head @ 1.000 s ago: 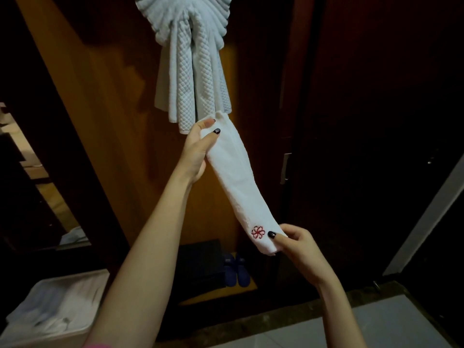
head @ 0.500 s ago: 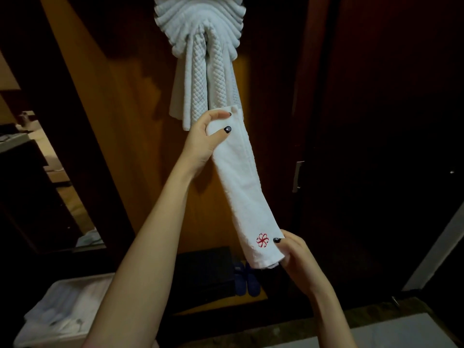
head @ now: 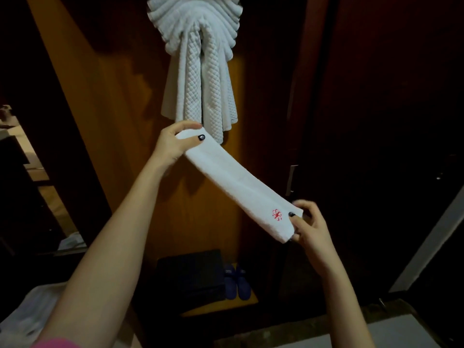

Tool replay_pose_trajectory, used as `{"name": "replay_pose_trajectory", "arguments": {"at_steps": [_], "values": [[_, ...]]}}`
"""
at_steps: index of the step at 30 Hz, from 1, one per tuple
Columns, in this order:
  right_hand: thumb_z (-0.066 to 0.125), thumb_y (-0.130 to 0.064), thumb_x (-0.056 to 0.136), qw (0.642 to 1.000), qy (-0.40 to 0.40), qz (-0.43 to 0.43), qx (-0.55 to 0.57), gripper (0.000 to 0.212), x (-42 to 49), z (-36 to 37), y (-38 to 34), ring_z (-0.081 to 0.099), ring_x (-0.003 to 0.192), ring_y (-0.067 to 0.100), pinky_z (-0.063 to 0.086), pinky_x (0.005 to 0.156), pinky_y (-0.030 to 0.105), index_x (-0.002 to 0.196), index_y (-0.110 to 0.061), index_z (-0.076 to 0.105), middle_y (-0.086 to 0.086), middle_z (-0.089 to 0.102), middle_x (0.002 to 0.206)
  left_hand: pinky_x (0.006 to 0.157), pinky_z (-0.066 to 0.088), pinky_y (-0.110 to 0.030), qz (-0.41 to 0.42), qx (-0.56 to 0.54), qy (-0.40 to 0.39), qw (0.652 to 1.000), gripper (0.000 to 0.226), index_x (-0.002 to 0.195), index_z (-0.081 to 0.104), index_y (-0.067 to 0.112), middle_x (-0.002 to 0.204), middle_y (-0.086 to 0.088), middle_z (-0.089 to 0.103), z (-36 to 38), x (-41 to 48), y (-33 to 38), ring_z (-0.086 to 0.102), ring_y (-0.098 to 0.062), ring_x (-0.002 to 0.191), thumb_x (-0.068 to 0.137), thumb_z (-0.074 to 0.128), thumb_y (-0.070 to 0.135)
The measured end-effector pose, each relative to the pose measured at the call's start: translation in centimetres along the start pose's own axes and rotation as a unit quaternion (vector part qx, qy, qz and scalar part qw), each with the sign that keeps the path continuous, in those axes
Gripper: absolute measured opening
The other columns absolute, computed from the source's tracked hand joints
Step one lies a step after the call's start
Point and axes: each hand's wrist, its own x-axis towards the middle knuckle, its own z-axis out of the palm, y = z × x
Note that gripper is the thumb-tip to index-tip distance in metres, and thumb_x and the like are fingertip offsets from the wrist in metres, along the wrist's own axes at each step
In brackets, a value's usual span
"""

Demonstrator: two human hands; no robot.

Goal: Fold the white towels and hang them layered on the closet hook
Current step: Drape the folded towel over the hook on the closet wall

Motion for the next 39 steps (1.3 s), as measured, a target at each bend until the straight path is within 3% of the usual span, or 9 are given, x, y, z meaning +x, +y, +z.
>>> {"name": "replay_pose_trajectory", "arguments": {"at_steps": [2,7,11,14,17,23,29,35,39], "values": [[0.053,0.001,0.094,0.999,0.009,-0.03,-0.011,0.035,1.0,0.0,-0.9,0.069,0.083,0.014,0.056,0.062,0.026,0.116,-0.024,0.064,0.002,0.068,0.103,0.081,0.045,-0.011,-0.004,-0.005,-0.019,1.0,0.026,0.097,0.071,0.035,0.111,0.011,0.064,-0.6,0.4,-0.3,0.058,-0.006,0.104,0.083,0.075,0.013],[0.044,0.004,0.093,0.996,0.029,-0.064,-0.047,0.037,4.8,1.7,-3.1,0.063,0.074,0.01,0.047,0.054,0.018,0.088,-0.016,0.074,0.006,0.069,0.096,0.084,0.048,-0.02,-0.021,-0.041,0.005,0.999,0.024,0.099,0.072,0.031,0.114,0.005,0.064,-2.0,2.3,-0.5,0.059,-0.01,0.104,0.086,0.071,0.011],[0.049,-0.002,0.095,0.998,-0.044,-0.049,-0.019,0.03,8.7,3.5,-6.0,0.068,0.079,0.007,0.053,0.058,0.022,0.1,-0.017,0.074,0.0,0.072,0.095,0.093,0.045,-0.022,-0.003,-0.046,0.044,0.998,0.019,0.1,0.072,0.021,0.113,0.003,0.065,-4.0,4.8,0.3,0.058,-0.008,0.109,0.087,0.068,0.008],[0.06,-0.005,0.092,0.992,-0.064,-0.094,-0.061,0.025,12.2,4.6,-9.1,0.066,0.096,0.018,0.053,0.077,0.031,0.108,-0.021,0.071,0.008,0.07,0.114,0.084,0.047,-0.019,0.013,-0.058,0.046,0.997,0.018,0.092,0.072,0.019,0.108,0.009,0.066,-5.3,6.9,1.5,0.06,0.0,0.102,0.088,0.066,0.002],[0.056,0.007,0.088,0.986,-0.077,-0.135,-0.065,0.034,16.4,6.4,-13.6,0.063,0.079,0.013,0.05,0.066,0.025,0.111,-0.014,0.07,0.012,0.068,0.107,0.078,0.046,-0.028,0.041,-0.062,0.077,0.994,0.019,0.087,0.07,0.018,0.1,0.003,0.065,-6.7,9.7,3.2,0.058,-0.016,0.097,0.089,0.063,0.0],[0.054,0.01,0.088,0.977,-0.099,-0.178,-0.065,0.038,24.9,10.3,-22.0,0.064,0.076,0.011,0.054,0.068,0.024,0.119,-0.007,0.066,0.009,0.068,0.102,0.056,0.047,-0.011,0.058,-0.053,0.05,0.996,0.021,0.091,0.069,0.014,0.098,-0.002,0.064,-10.3,16.6,8.0,0.062,0.002,0.065,0.091,0.058,-0.005],[0.053,0.009,0.09,0.97,-0.132,-0.198,-0.053,0.035,33.2,13.4,-26.6,0.069,0.076,0.012,0.058,0.069,0.023,0.122,0.0,0.063,0.013,0.068,0.105,0.104,0.042,-0.034,0.087,-0.004,0.094,0.992,0.017,0.098,0.072,0.017,0.127,0.001,0.052,-12.3,23.8,8.3,0.045,-0.013,0.132,0.089,0.066,0.005],[0.051,0.008,0.092,0.967,-0.138,-0.216,-0.001,0.034,41.4,16.0,-29.6,0.069,0.065,0.009,0.055,0.059,0.019,0.118,-0.007,0.065,0.011,0.069,0.098,0.101,0.044,-0.029,0.138,-0.007,0.122,0.983,0.017,0.103,0.07,0.01,0.124,-0.007,0.06,-12.5,32.7,8.3,0.048,-0.015,0.131,0.089,0.065,0.003],[0.049,0.007,0.093,0.963,-0.137,-0.22,0.07,0.033,46.3,17.4,-31.1,0.067,0.077,0.018,0.059,0.065,0.023,0.12,-0.004,0.064,0.013,0.068,0.102,0.078,0.049,-0.018,0.147,-0.048,0.118,0.981,0.021,0.111,0.066,0.002,0.092,0.007,0.069,-12.0,37.8,8.4,0.059,-0.016,0.103,0.091,0.062,0.002]]}}
